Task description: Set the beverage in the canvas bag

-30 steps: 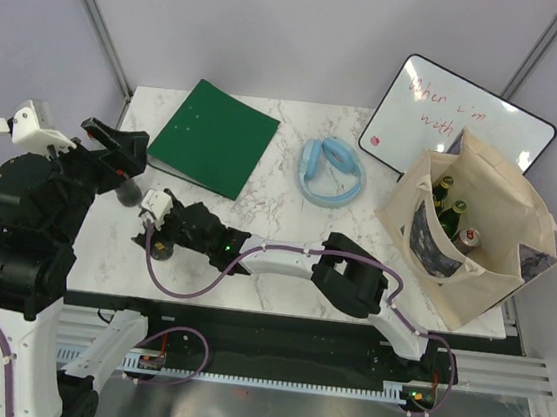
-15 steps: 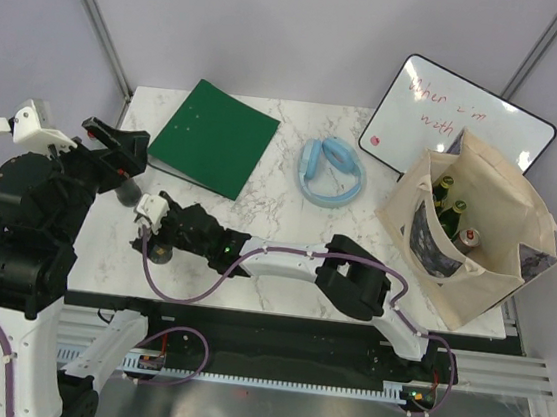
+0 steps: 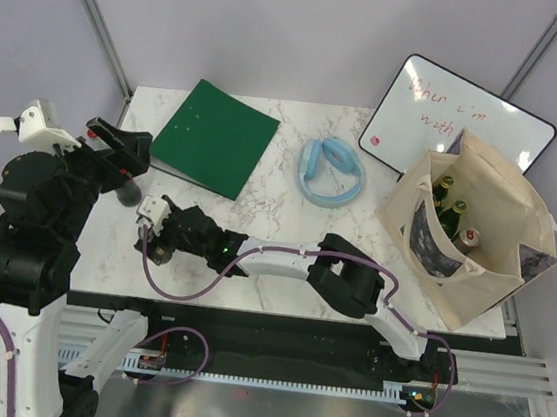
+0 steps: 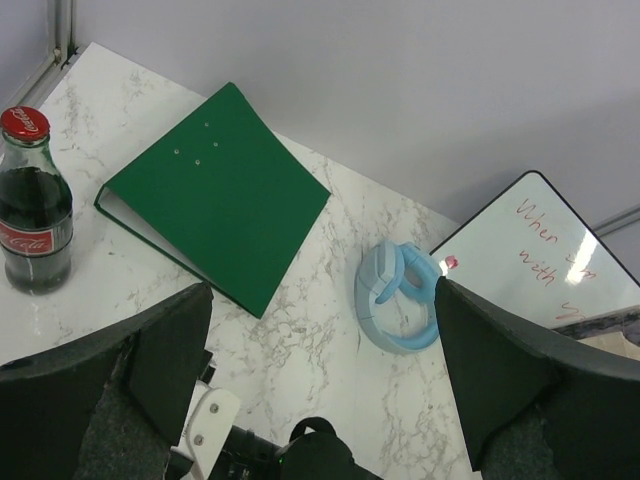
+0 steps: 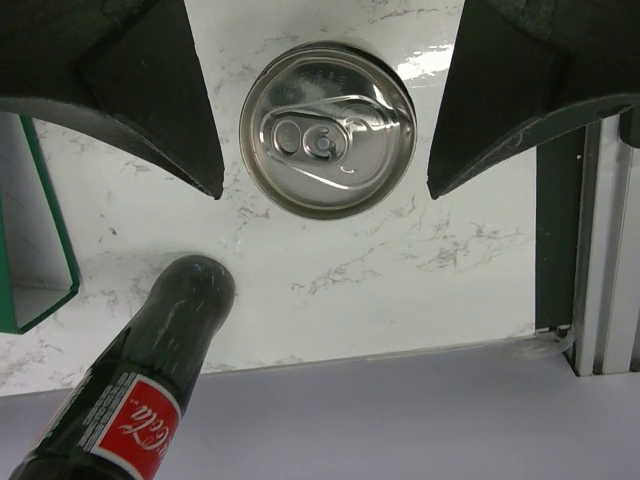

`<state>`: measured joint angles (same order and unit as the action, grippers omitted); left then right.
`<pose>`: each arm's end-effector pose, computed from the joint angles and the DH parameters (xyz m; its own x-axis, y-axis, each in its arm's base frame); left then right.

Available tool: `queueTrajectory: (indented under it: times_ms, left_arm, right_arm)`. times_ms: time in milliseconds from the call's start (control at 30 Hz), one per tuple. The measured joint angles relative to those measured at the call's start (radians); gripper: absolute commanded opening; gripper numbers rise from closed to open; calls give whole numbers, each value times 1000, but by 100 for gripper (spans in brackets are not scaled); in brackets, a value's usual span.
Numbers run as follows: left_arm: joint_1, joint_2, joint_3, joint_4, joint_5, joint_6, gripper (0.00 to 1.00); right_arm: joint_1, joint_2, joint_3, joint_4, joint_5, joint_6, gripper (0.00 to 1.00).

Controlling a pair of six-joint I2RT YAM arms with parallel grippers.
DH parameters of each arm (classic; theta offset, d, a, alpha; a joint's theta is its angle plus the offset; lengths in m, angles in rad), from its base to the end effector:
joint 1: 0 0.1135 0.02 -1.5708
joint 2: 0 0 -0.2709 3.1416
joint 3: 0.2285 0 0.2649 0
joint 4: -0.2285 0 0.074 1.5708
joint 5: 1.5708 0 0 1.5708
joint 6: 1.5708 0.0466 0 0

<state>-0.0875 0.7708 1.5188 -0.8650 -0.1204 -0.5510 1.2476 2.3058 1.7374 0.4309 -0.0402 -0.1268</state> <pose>0.0936 -0.0026 0.5077 -0.0823 -0.5145 -0.8535 -0.0882 0.8568 -0.5080 0.1795 0.5419 0.2096 0.0782 -0.1643 -0.9833 -0.9579 0.2609 -0.1198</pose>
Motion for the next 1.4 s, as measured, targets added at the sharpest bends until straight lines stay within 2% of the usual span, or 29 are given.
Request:
queueTrajectory:
  times_ms: [67,100,133,200,333,533,667,833,1100,1233,1400]
  left_arm:
    - [0,0,-2,1,0,0,99]
    - [0,0,-3,2,0,0,99]
    - [0,0,-4,3,0,0,99]
    - [0,0,-7,5,0,0,99]
    - [0,1,-15,7,0,0,99]
    - [0,2,-41,21,0,0,99]
    - [0,2,-109,59,11,0,99]
    - [0,29,-205,92,89,0,98]
    - [0,130,-318,143,295,14,98]
    - [0,154,-359,143,341,25,98]
    - [-7,135,-394,169,387,30,98]
  right_arm:
    - [-3,17,6,-3,-8,7,81]
    - [-3,25,6,-6,-10,11,66]
    - [-5,34,6,-9,-12,19,56]
    - [-8,37,6,-16,-23,30,41]
    - [-8,31,-8,-7,-13,37,27]
    - [-8,-96,-167,-9,36,23,0]
    - [-14,-246,-251,-93,115,5,0]
    - [-68,-494,-239,-286,233,19,0]
    - [-329,-888,-126,-639,556,84,0]
    - [-469,-1012,-17,-865,715,124,0]
    - [-638,-1114,51,-1055,851,142,0]
